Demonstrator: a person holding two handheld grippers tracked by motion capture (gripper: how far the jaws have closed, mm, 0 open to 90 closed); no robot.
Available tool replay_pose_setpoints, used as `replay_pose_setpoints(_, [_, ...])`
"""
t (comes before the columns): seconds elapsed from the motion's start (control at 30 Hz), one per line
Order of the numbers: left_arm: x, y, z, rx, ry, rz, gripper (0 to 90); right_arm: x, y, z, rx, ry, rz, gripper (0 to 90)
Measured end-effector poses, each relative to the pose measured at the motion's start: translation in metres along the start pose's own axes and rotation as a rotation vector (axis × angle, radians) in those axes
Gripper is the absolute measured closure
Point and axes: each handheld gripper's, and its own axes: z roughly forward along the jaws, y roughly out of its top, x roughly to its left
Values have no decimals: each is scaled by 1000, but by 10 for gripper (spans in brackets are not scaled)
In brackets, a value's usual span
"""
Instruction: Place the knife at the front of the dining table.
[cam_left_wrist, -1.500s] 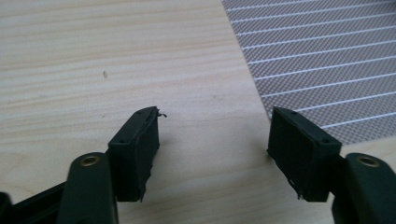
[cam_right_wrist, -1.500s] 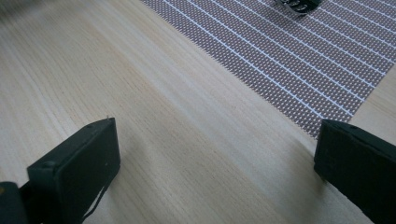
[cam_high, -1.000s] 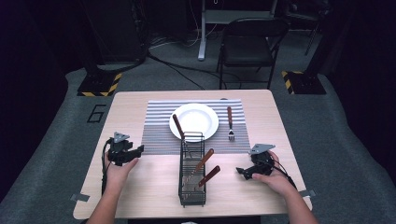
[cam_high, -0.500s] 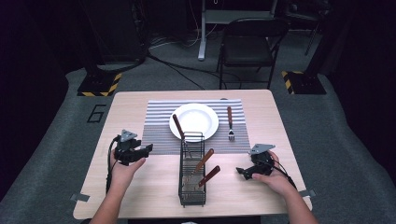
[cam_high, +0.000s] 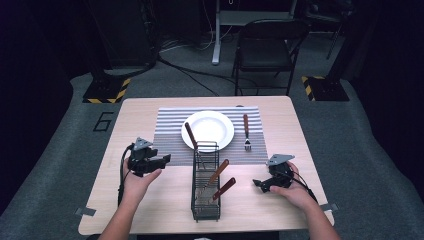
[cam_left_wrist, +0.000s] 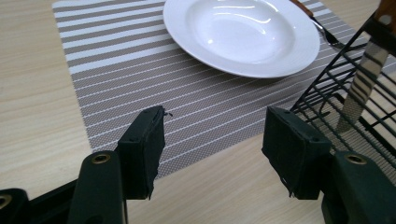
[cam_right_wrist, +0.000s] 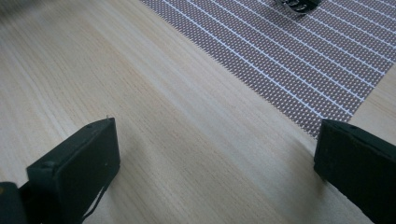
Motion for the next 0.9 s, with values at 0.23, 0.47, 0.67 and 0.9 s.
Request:
replay_pose_setpoints(0.23, [-8,7,0,-9,-22,6,387,1,0,0,2,-1,8,0])
replay_pose_setpoints(0.47, [-16,15,1,-17,-25,13,371,0,0,0,2,-1,5,0])
replay_pose_setpoints(0.67, [-24,24,1,-12,-45,53,371,0,0,0,1,-1,5,0])
replay_pose_setpoints(0.9, [-31,37,0,-13,-80,73,374,1,0,0,1,-1,6,0])
